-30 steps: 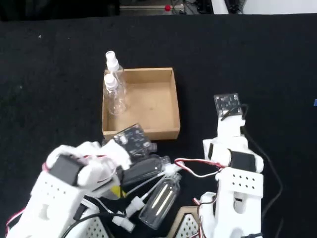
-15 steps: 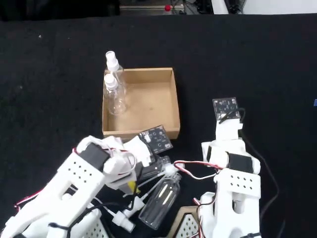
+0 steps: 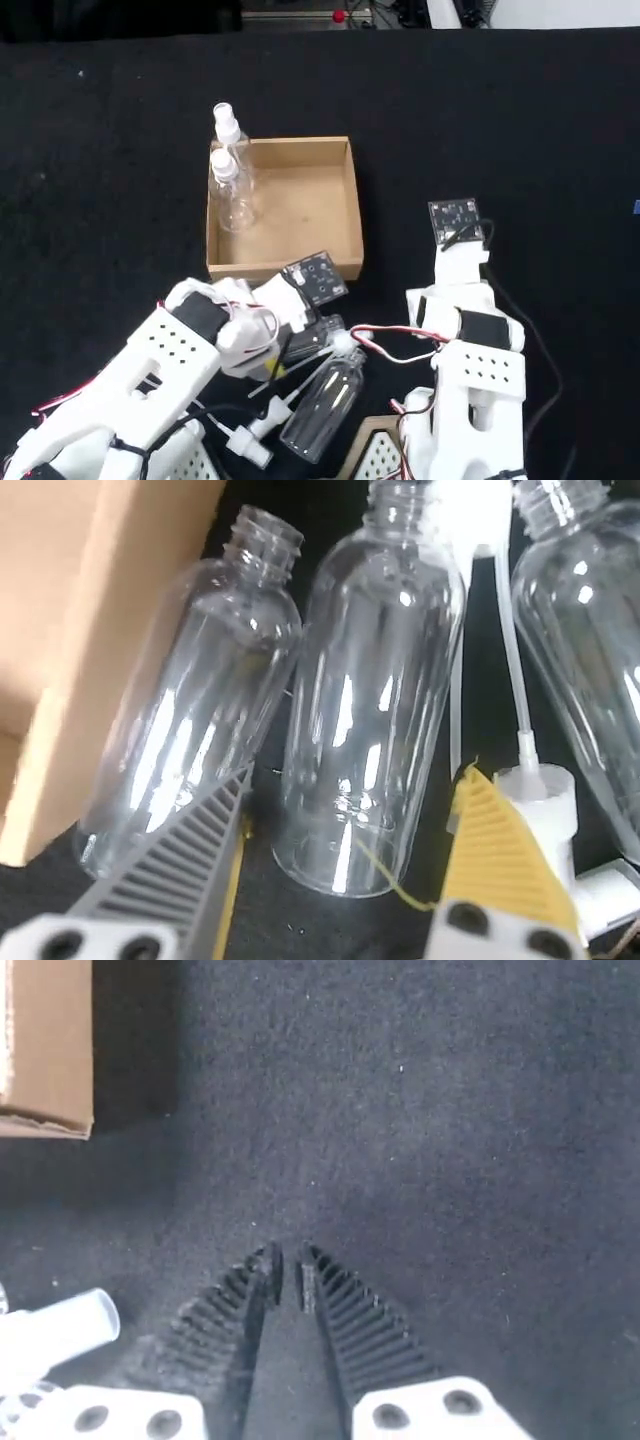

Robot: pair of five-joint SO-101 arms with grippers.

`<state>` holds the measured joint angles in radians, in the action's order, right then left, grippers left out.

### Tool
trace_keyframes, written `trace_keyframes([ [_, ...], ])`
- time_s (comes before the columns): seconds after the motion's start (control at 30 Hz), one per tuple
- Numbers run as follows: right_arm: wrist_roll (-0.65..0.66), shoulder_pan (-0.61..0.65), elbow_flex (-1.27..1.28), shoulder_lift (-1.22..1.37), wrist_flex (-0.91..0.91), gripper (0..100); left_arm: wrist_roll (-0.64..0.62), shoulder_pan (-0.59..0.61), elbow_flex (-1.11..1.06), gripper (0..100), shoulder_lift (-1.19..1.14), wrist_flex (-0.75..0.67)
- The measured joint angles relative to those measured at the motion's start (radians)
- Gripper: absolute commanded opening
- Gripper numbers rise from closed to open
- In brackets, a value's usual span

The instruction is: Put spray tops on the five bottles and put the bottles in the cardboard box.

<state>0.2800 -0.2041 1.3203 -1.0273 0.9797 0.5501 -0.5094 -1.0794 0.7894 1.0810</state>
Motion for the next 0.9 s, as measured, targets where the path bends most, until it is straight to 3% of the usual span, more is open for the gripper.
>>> trace_keyframes([
  [0.5, 0.0, 0.0, 0.0, 0.0, 0.0, 1.6, -0.002, 0.002, -0.029, 28, -0.023, -0.041],
  [0.9, 0.0, 0.0, 0.0, 0.0, 0.0, 1.6, -0.002, -0.012, 0.114, 28, -0.322, -0.044],
])
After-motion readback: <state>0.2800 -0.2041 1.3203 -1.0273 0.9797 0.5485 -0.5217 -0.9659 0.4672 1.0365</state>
